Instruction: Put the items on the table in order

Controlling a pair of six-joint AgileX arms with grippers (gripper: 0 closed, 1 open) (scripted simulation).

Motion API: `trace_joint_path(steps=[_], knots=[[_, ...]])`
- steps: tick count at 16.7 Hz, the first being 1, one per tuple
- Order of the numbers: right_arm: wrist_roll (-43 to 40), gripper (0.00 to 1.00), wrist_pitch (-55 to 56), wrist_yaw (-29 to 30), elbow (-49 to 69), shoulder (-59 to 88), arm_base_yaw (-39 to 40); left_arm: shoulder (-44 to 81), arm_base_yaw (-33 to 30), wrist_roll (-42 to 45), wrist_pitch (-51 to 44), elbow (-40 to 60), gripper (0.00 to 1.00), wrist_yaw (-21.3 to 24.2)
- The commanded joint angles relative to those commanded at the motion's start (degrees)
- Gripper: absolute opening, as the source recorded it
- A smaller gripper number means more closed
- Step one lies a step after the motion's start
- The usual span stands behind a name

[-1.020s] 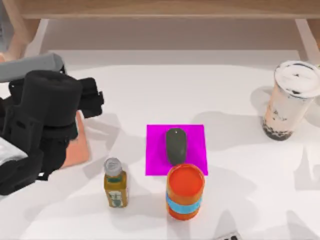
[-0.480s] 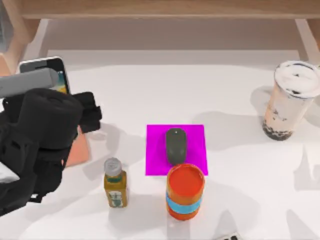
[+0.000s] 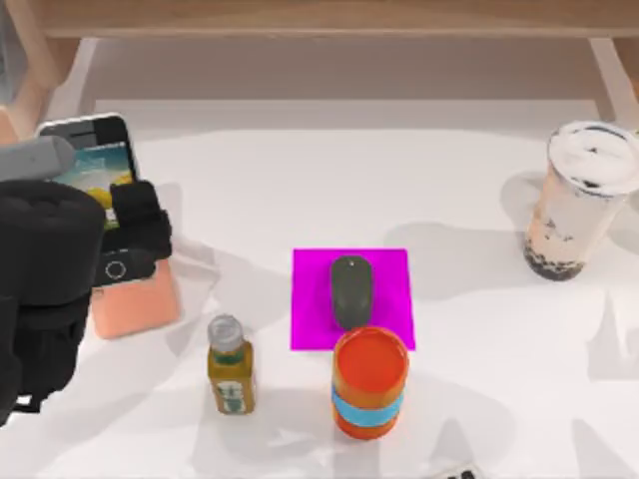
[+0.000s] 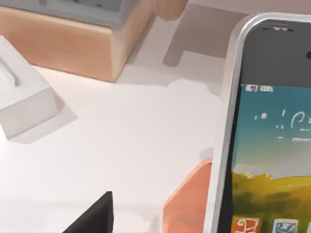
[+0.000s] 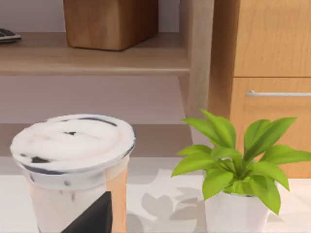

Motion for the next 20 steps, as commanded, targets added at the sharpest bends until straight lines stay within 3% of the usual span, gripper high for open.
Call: trace_joint_path(steps=[5, 15, 20], knots=[[0.0, 1.0, 0.0, 0.0, 0.0, 0.0, 0.0, -14.73, 8.5, 6.31, 0.55, -7.03, 1.0, 9.96], [0.0, 1.0, 0.0, 0.0, 0.0, 0.0, 0.0, -51.31, 28.45, 22.23, 1.64, -24.55, 1.0, 35.3], [0.0, 1.0, 0.0, 0.0, 0.0, 0.0, 0.0, -59.33, 33.28, 25.98, 2.0, -28.68, 1.0, 41.38]])
